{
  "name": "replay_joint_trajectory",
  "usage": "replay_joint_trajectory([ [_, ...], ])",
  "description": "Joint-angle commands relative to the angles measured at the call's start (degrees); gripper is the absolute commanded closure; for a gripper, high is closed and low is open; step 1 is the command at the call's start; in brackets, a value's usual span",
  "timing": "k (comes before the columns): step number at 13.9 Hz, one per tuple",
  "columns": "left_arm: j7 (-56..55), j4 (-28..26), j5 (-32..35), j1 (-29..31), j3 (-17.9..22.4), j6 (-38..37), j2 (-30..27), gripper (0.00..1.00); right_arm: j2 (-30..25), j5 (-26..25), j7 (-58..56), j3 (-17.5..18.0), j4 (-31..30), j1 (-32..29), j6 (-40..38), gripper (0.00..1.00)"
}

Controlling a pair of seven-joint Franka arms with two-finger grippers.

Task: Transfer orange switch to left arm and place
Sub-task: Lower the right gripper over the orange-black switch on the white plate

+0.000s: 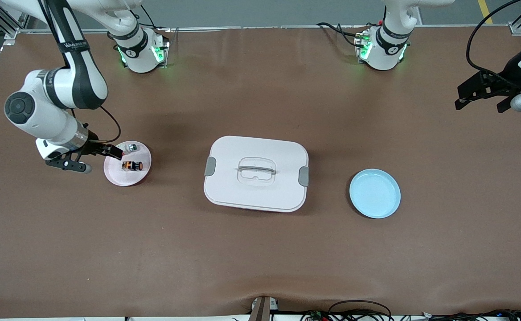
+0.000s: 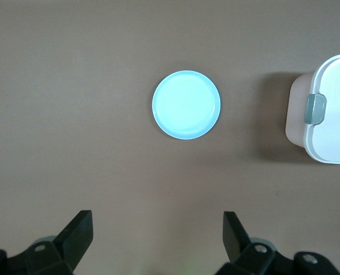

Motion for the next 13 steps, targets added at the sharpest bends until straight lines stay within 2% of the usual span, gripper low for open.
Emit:
replay_joint_trajectory([
  [1, 1.37, 1.29, 1.22, 0.42, -0.01, -1.04, 0.69, 0.0, 1.83, 0.76, 0.71, -0.14, -0.12, 0.66, 2.16, 0.0],
  [8, 1.46, 1.29, 1.22, 0.51, -0.01, -0.95, 0.95, 0.0, 8.06, 0.41, 0.19, -0.14, -0.21, 3.74, 9.0, 0.0],
  [13, 1.46, 1.29, 1.31, 0.51, -0.01, -0.87, 0.95, 0.0, 9.56, 0.05, -0.08, -0.23, -0.47, 3.47, 10.33, 0.0],
])
